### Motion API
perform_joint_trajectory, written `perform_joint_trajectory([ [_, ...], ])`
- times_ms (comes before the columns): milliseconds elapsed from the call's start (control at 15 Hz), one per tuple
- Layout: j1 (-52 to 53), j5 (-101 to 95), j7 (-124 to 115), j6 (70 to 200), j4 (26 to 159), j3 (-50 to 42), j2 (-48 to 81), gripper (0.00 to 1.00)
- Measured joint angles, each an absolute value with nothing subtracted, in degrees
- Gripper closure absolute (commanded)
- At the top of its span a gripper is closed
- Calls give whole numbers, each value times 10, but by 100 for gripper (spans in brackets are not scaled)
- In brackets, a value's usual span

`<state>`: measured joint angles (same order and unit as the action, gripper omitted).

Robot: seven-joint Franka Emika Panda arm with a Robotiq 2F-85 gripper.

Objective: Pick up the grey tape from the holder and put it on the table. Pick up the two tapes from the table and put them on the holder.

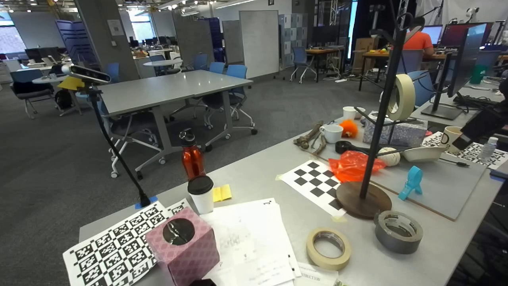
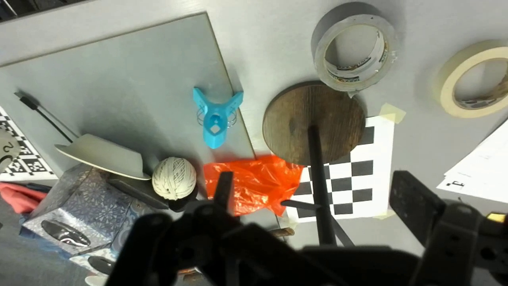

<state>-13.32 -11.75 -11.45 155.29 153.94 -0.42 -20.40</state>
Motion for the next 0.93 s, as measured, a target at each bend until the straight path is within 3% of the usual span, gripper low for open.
perform_joint_trajectory([
  [933, -112, -91, -186, 1558, 1516, 29, -155, 0],
])
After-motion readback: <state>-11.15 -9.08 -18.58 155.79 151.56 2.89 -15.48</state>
